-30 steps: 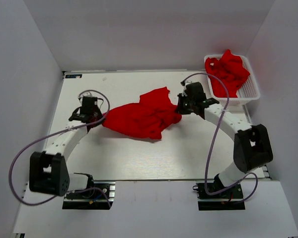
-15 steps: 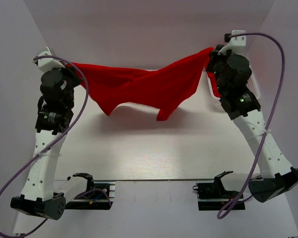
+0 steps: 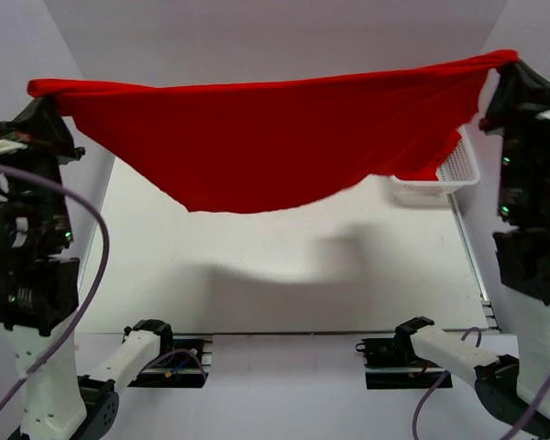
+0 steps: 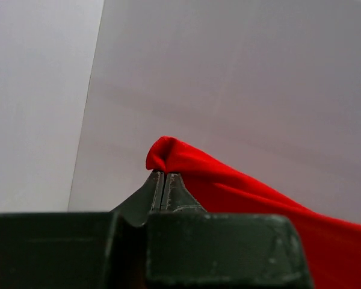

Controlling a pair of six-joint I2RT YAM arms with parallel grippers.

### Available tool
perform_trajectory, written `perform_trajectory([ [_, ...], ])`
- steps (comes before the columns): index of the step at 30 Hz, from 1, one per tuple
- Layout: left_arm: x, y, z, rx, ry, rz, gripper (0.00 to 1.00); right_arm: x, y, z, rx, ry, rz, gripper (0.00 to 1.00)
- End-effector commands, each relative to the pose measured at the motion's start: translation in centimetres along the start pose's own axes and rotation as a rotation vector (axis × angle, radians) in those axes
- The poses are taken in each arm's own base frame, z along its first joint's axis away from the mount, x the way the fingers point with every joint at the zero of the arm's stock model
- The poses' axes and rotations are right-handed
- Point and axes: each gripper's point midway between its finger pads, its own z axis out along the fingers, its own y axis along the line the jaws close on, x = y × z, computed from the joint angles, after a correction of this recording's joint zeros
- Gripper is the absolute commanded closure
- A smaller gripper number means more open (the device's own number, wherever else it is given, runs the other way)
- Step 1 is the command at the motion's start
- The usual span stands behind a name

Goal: Fold and stack the t-shirts
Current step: Flatten out the tshirt

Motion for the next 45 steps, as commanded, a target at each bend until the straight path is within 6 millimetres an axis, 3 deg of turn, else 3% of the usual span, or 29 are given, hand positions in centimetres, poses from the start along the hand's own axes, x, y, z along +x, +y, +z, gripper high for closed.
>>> perform_trajectory([
  [1, -2.6, -0.5, -0.8, 0.038, -0.046, 0.024, 1.00, -4.5, -1.3, -1.6, 0.002, -0.116, 0.012, 1.00],
  [5, 0.3, -1.1, 0.8, 0.046, 0.026, 0.025, 1.00, -2.8, -1.4, -0.4, 0.044, -0.087, -0.011, 1.00],
  [7, 2.1, -0.7, 2.0, 0.002, 0.068, 0.021, 1.00, 0.5, -0.6, 1.0, 0.058, -0.025, -0.042, 1.00],
  [11, 11.0, 0.0, 4.8, -0.087, 0.283, 0.035, 1.00, 7.7, 0.2, 3.2, 0.127, 0.101, -0.069, 1.00],
  [12, 14.6, 0.9, 5.0, -0.143, 0.355, 0.013, 1.00, 12.8, 0.9, 3.4, 0.135, 0.191, -0.092, 1.00],
  [14, 20.6, 2.3, 5.5, -0.217, 0.452, 0.045, 1.00, 17.2, 0.2, 3.7, 0.235, 0.250, -0.096, 1.00],
  [15, 24.9, 3.3, 4.7, -0.261, 0.533, 0.050, 1.00, 22.8, 0.7, 3.2, 0.238, 0.342, -0.135, 1.00],
  [16, 28.8, 3.8, 4.8, -0.284, 0.602, 0.068, 1.00, 25.9, 1.3, 3.1, 0.244, 0.389, -0.120, 1.00],
  [17, 31.2, 4.9, 4.4, -0.338, 0.645, 0.087, 1.00, 28.0, 1.9, 2.8, 0.229, 0.427, -0.117, 1.00],
  [19, 36.9, 6.6, 3.2, -0.395, 0.749, 0.109, 1.00, 36.3, 3.8, 1.3, 0.175, 0.576, -0.110, 1.00],
  [20, 41.1, 8.2, 2.6, -0.444, 0.829, 0.152, 1.00, 38.2, 4.2, 0.9, 0.169, 0.608, -0.094, 1.00],
  [21, 43.3, 8.6, 2.4, -0.456, 0.868, 0.173, 1.00, 40.2, 5.1, 0.5, 0.130, 0.650, -0.089, 1.00],
  [22, 45.2, 9.6, 2.3, -0.492, 0.903, 0.180, 0.93, 44.6, 6.1, 0.1, 0.114, 0.734, -0.095, 0.94],
  [23, 48.6, 11.2, 1.9, -0.549, 0.988, 0.222, 0.81, 46.5, 6.2, -0.8, 0.108, 0.805, -0.101, 0.82],
  [24, 50.2, 11.2, 1.8, -0.551, 1.038, 0.236, 0.44, 51.0, 6.8, -1.5, 0.099, 0.893, -0.141, 0.42],
  [25, 51.3, 12.0, 1.9, -0.572, 1.080, 0.251, 0.28, 50.8, 7.2, 0.1, 0.122, 0.881, -0.116, 0.25],
  [26, 50.8, 11.7, 4.1, -0.576, 1.061, 0.241, 0.21, 52.3, 6.9, -1.0, 0.128, 0.958, -0.157, 0.15],
  [27, 53.3, 12.5, 3.0, -0.600, 1.142, 0.283, 0.09, 53.5, 7.5, 0.4, 0.132, 0.994, -0.172, 0.10],
  [30, 53.6, 11.8, 5.2, -0.556, 1.144, 0.268, 0.01, 55.4, 7.8, -0.2, 0.114, 1.097, -0.215, 0.10],
  [33, 54.0, 10.8, 5.7, -0.490, 1.164, 0.249, 0.01, 54.6, 8.4, 0.6, 0.100, 1.092, -0.176, 0.10],
  [35, 54.0, 10.1, 5.7, -0.450, 1.172, 0.229, 0.01, 54.7, 8.6, -0.6, 0.078, 1.134, -0.164, 0.10],
  [36, 53.4, 9.8, 5.6, -0.440, 1.170, 0.219, 0.01, 53.3, 8.6, -0.5, 0.083, 1.122, -0.137, 0.10],
  [38, 53.5, 10.1, 4.0, -0.432, 1.220, 0.232, 0.00, 54.0, 8.6, -3.1, 0.056, 1.192, -0.137, 0.10],
  [39, 53.5, 9.7, 3.2, -0.426, 1.240, 0.241, 0.00, 52.2, 8.5, -3.0, 0.068, 1.170, -0.095, 0.10],
  [40, 53.5, 9.9, 1.6, -0.426, 1.284, 0.246, 0.00, 52.2, 8.5, -3.8, 0.058, 1.194, -0.084, 0.10],
  [41, 53.6, 9.5, 0.7, -0.421, 1.300, 0.235, 0.00, 53.1, 7.9, -6.2, 0.061, 1.253, -0.091, 0.10],
  [42, 53.8, 9.0, -0.5, -0.402, 1.341, 0.201, 0.00, 51.7, 7.8, -6.4, 0.065, 1.239, -0.071, 0.10],
  [43, 54.5, 9.4, -2.9, -0.400, 1.403, 0.200, 0.00, 52.1, 7.4, -7.6, 0.079, 1.264, -0.073, 0.10],
  [45, 53.7, 8.8, -4.1, -0.373, 1.400, 0.151, 0.00, 52.0, 6.7, -10.5, 0.075, 1.318, -0.070, 0.10],
])
